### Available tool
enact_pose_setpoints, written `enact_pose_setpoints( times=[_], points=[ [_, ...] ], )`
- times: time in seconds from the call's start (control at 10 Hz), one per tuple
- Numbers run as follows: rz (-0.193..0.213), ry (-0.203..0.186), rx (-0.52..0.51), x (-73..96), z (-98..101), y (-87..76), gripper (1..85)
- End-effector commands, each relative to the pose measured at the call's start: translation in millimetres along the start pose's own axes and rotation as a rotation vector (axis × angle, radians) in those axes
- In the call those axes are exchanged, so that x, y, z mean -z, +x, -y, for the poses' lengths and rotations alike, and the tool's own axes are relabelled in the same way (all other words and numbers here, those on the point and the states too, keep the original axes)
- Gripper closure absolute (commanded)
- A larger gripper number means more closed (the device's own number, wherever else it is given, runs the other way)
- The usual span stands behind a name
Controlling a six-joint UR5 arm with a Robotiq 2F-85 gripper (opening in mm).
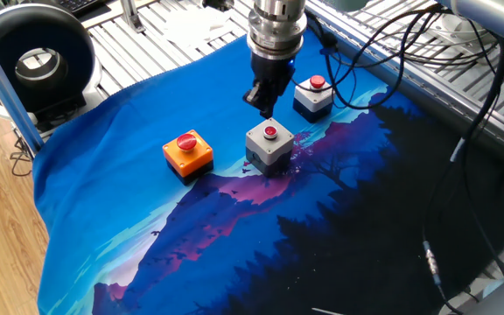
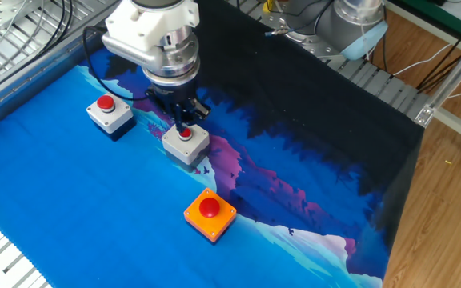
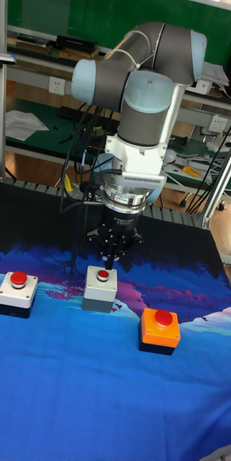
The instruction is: Press three buttons from left to right in sequence
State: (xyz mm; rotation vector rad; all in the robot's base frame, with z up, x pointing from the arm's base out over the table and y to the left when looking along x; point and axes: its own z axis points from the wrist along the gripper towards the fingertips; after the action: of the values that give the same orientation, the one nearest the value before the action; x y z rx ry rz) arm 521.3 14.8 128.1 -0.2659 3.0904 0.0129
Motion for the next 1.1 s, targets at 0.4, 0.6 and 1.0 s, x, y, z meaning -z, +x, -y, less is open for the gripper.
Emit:
enact_pose_setpoints(
  times=[0.4, 0.6, 1.0],
  points=[
    [0.037, -0.019, 0.034, 2.3, -8.1, -12.2, 84.7],
    [0.034, -0.002, -0.010, 16.5, -43.3, -40.8, 84.7],
    [0.059, 0.040, -0.133, 23.0, -134.2, -84.7, 84.7]
  ],
)
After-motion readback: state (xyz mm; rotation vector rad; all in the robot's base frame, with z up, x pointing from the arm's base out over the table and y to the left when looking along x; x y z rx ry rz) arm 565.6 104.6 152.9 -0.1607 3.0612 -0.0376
